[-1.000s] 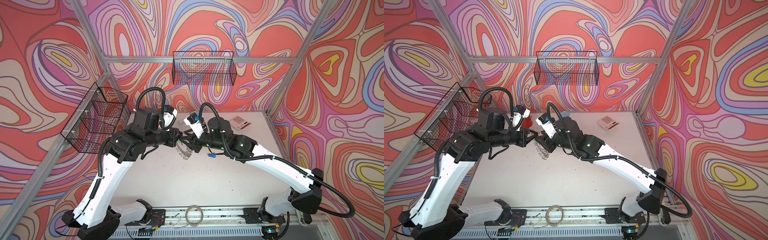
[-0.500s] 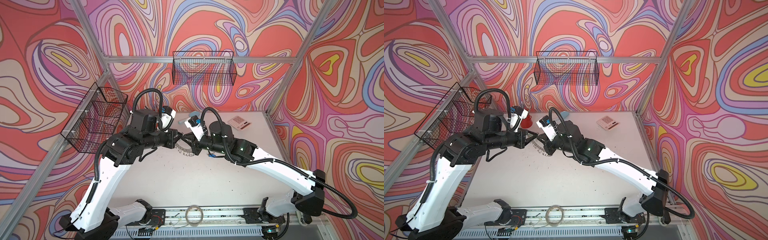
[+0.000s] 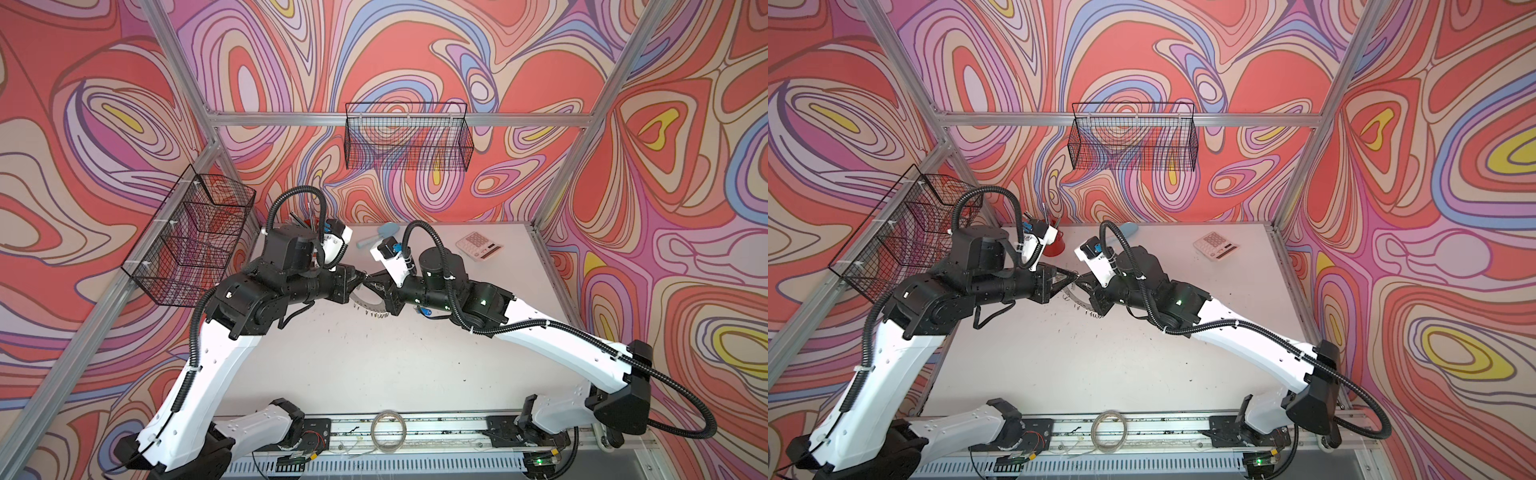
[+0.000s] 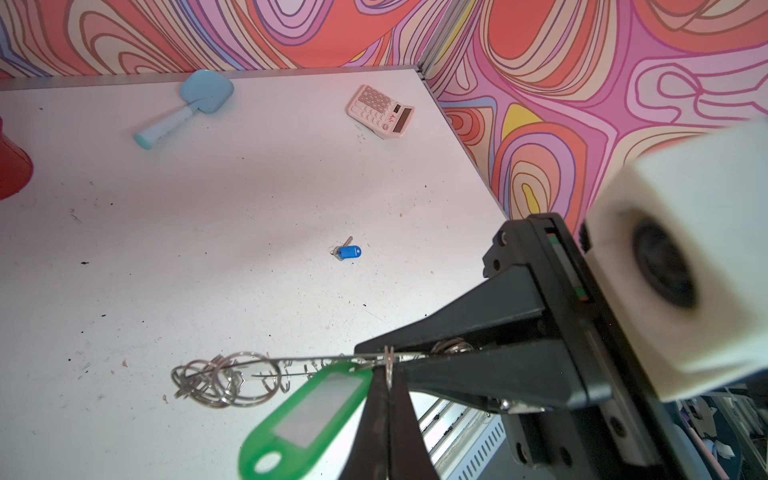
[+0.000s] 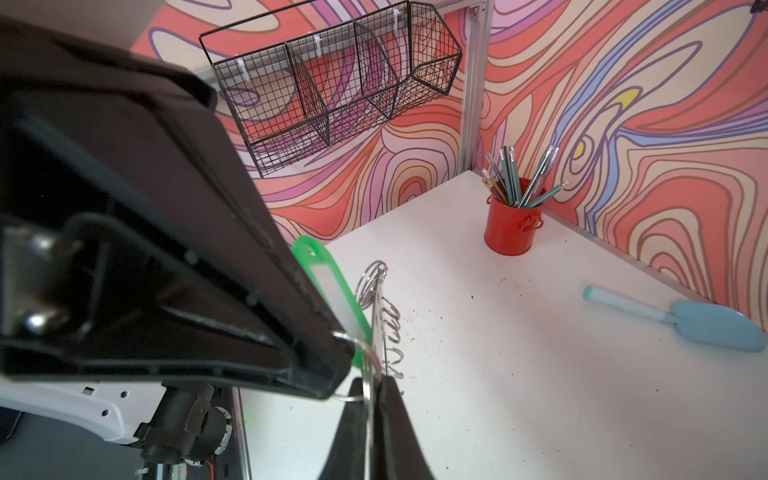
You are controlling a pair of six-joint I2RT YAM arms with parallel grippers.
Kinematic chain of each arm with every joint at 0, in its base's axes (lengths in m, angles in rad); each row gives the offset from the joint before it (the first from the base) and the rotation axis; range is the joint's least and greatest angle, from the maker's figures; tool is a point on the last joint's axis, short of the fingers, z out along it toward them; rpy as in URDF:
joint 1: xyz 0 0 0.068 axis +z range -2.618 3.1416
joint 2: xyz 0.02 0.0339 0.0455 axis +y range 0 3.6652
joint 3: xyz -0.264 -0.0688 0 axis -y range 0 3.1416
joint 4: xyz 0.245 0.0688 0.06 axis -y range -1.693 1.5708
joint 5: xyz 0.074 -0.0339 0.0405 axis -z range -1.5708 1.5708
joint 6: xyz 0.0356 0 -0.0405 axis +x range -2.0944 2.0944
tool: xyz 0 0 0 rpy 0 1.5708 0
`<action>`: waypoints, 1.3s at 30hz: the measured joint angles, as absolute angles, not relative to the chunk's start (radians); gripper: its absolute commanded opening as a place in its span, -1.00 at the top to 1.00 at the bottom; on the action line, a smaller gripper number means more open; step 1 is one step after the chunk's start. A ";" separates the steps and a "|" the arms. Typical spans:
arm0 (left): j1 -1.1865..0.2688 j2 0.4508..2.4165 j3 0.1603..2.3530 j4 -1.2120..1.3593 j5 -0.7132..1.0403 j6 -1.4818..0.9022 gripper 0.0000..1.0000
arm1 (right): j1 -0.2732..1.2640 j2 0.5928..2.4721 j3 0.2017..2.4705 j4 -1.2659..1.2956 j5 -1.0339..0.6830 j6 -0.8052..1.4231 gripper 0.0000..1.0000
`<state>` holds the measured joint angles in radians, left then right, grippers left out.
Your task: Put the keys on the keyring
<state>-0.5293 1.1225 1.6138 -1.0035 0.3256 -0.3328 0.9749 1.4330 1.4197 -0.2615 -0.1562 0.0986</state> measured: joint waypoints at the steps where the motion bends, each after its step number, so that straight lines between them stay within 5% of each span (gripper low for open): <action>1: -0.529 1.106 1.596 -0.992 0.328 -0.325 0.93 | 0.975 1.429 1.415 -0.258 -0.170 0.100 1.00; 18: -0.510 1.030 1.528 -0.940 0.367 -0.294 0.96 | 0.974 1.423 1.404 -0.231 -0.260 0.130 1.00; 31: -0.406 1.033 1.530 -0.926 0.517 -0.348 0.55 | 0.955 1.422 1.404 -0.231 -0.249 0.144 1.00; 39: -0.344 1.021 1.528 -0.899 0.577 -0.374 -0.11 | 0.941 1.423 1.402 -0.233 -0.246 0.167 1.00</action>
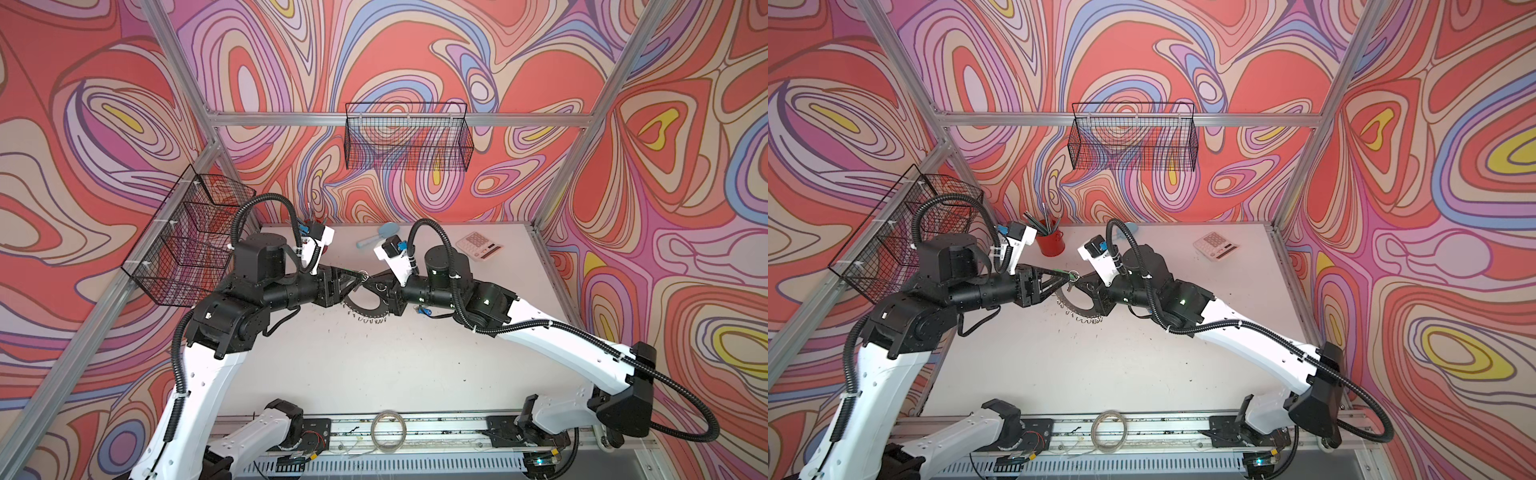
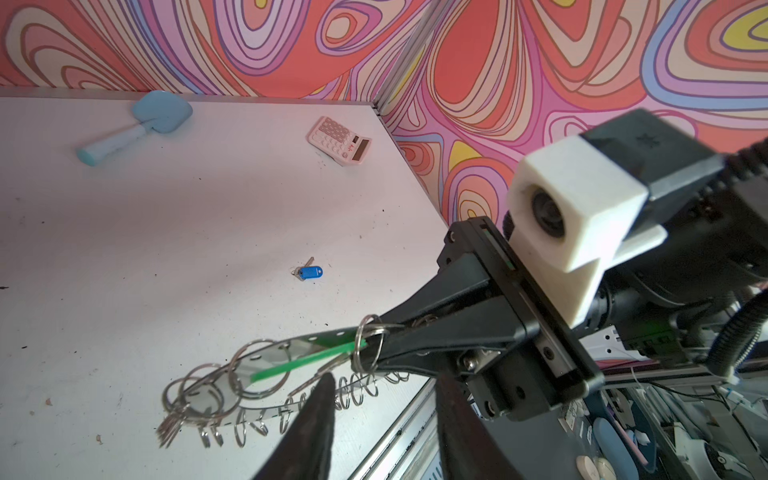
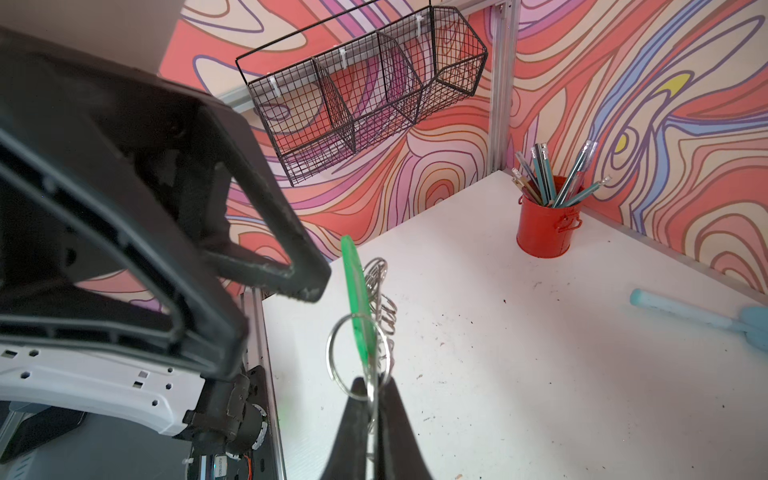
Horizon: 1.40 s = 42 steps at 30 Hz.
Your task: Put the keys on the keyring
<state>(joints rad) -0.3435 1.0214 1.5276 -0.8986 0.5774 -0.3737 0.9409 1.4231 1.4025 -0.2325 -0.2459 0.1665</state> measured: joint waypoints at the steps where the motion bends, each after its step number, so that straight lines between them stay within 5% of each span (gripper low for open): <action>1: -0.336 1.014 1.525 -0.893 0.570 -0.373 -0.12 | 0.927 1.426 1.404 -0.234 -0.255 0.181 1.00; 12: -0.326 0.875 1.303 -0.825 0.423 -0.377 -0.18 | 0.606 1.450 1.305 0.078 -0.562 0.554 1.00; 22: -0.326 0.763 0.898 -0.384 0.583 -0.617 -0.23 | 0.562 1.454 1.209 0.421 -0.718 0.834 1.00; 34: -0.326 0.849 0.829 0.032 0.688 -0.778 -0.22 | 0.559 1.475 1.169 0.600 -0.780 0.971 1.00; 38: -0.322 0.862 0.808 0.126 0.692 -0.822 -0.04 | 0.559 1.494 1.157 0.649 -0.798 1.006 1.00; 42: -0.299 0.886 0.790 0.221 0.722 -0.888 0.43 | 0.559 1.513 1.142 0.705 -0.814 1.045 1.00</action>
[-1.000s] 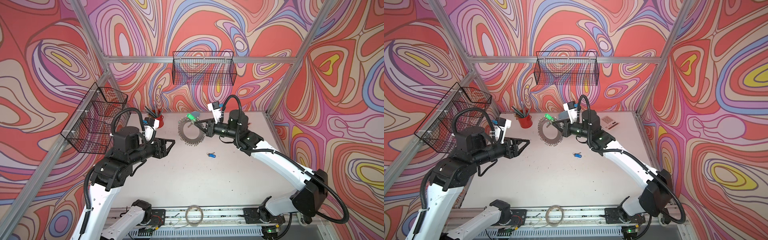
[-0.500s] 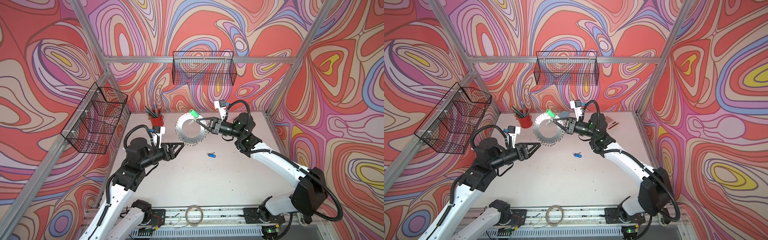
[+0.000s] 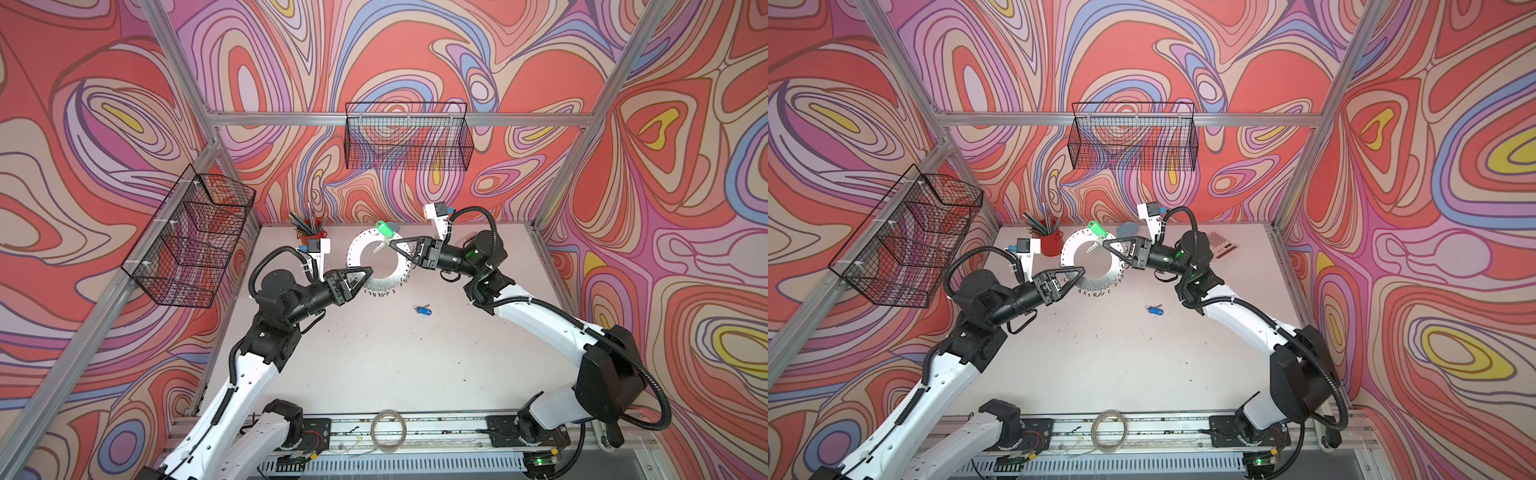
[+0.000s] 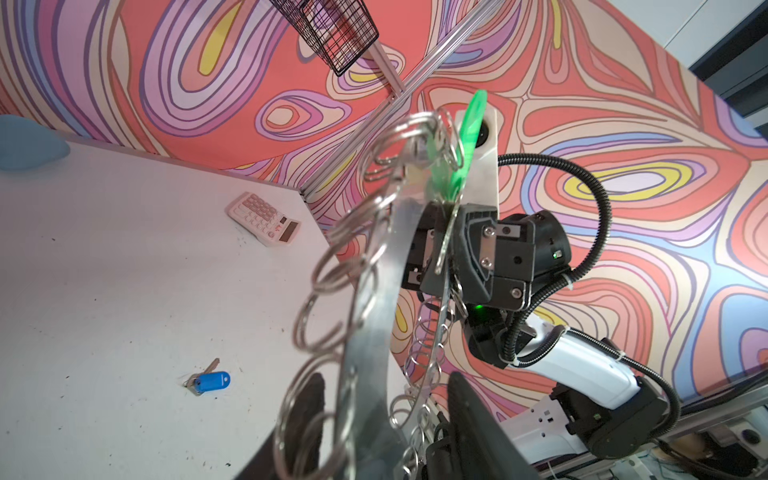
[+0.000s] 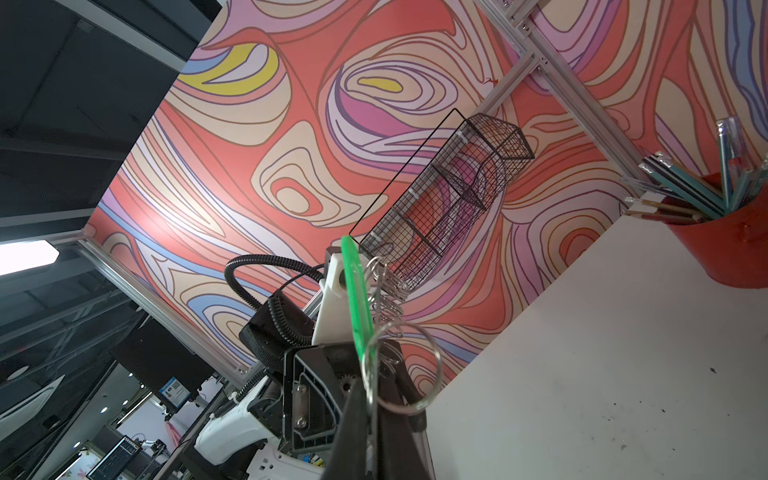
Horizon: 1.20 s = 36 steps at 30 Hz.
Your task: Put the keys on the keyring
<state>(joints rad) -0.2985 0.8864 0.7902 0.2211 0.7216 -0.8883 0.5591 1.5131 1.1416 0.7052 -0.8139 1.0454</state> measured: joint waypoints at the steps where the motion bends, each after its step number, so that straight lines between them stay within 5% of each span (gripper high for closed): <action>1: -0.292 0.893 0.789 0.239 0.731 -0.902 0.60 | 0.559 1.517 1.138 0.722 -0.818 1.058 1.00; 4: -0.286 0.907 0.788 0.276 0.754 -0.938 0.98 | 0.558 1.525 1.131 0.763 -0.826 1.085 1.00; 14: -0.281 0.902 0.788 0.308 0.802 -0.957 1.00 | 0.551 1.529 1.127 0.801 -0.848 1.121 1.00; 15: -0.280 0.901 0.789 0.305 0.804 -0.957 1.00 | 0.550 1.529 1.127 0.800 -0.850 1.121 0.95; 18: -0.280 0.895 0.796 0.284 0.809 -0.951 1.00 | 0.548 1.529 1.127 0.797 -0.853 1.116 0.25; 20: -0.281 0.891 0.797 0.267 0.814 -0.948 1.00 | 0.542 1.529 1.127 0.793 -0.853 1.100 -0.03; 31: -0.281 0.891 0.814 0.215 0.833 -0.934 1.00 | 0.476 1.406 1.134 0.417 -0.776 0.823 -0.55; 36: -0.281 0.891 0.818 0.213 0.838 -0.920 1.00 | 0.476 1.335 1.159 0.225 -0.729 0.679 -0.56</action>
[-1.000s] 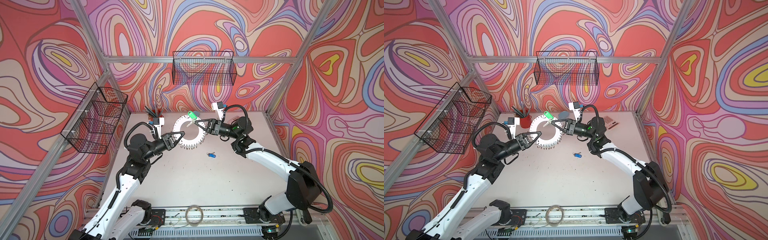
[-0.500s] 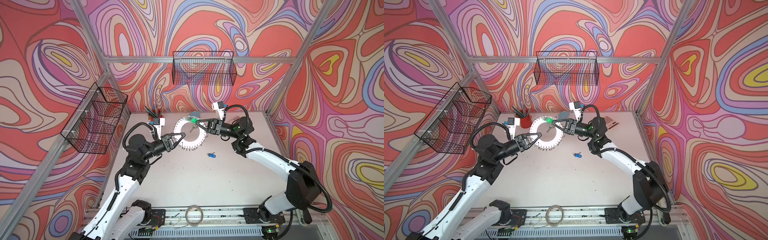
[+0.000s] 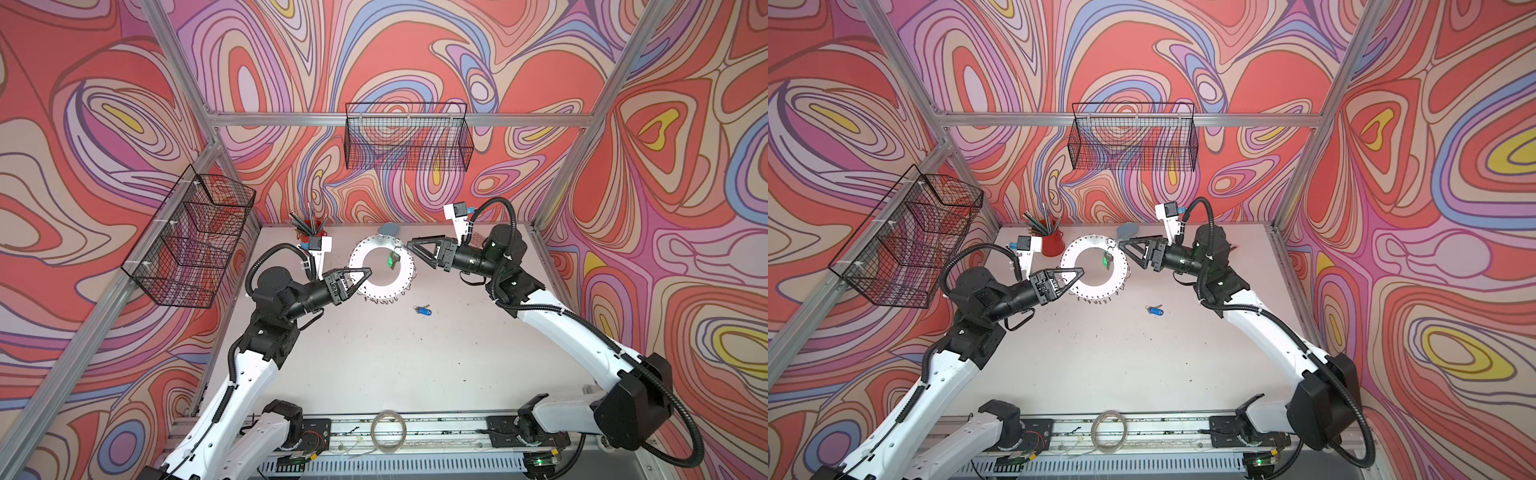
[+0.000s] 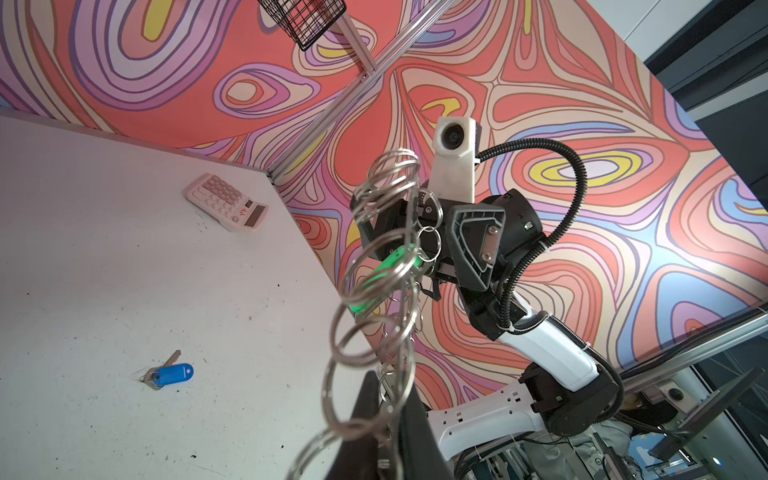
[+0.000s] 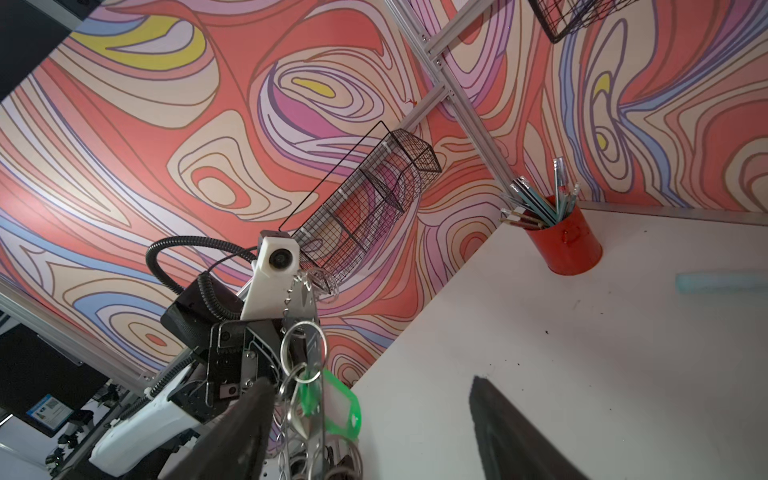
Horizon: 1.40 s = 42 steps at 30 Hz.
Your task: Put the keys on the keyring
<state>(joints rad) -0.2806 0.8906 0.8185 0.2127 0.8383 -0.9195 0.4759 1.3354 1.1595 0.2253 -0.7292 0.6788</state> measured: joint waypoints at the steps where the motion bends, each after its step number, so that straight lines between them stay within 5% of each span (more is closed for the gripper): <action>1: -0.281 0.891 0.818 0.213 0.839 -0.919 1.00 | 0.476 1.328 1.160 0.207 -0.727 0.664 -0.56; 6: -0.281 0.891 0.819 0.213 0.842 -0.916 1.00 | 0.477 1.273 1.116 0.162 -0.713 0.614 -0.65; 16: -0.281 0.921 0.838 0.216 0.850 -0.917 1.00 | 0.516 1.290 1.106 0.172 -0.760 0.599 -0.47; 19: -0.281 0.922 0.838 0.216 0.850 -0.917 1.00 | 0.537 1.307 1.107 0.181 -0.778 0.598 -0.23; 26: -0.281 0.925 0.839 0.218 0.850 -0.914 1.00 | 0.566 1.341 1.106 0.232 -0.804 0.627 0.95; 31: -0.276 0.924 0.848 0.217 0.868 -0.876 1.00 | 0.562 1.339 1.113 0.258 -0.828 0.690 1.00; 33: -0.276 0.925 0.858 0.204 0.875 -0.868 0.80 | 0.559 1.339 1.114 0.264 -0.839 0.697 1.00; 35: -0.276 0.925 0.876 0.176 0.883 -0.857 0.20 | 0.554 1.341 1.116 0.276 -0.863 0.701 1.00; 36: -0.274 0.925 0.883 0.160 0.885 -0.857 0.08 | 0.550 1.344 1.121 0.283 -0.876 0.696 1.00; 42: -0.232 0.925 0.908 0.147 0.976 -0.868 -0.19 | 0.539 1.379 1.138 0.275 -0.942 0.683 1.00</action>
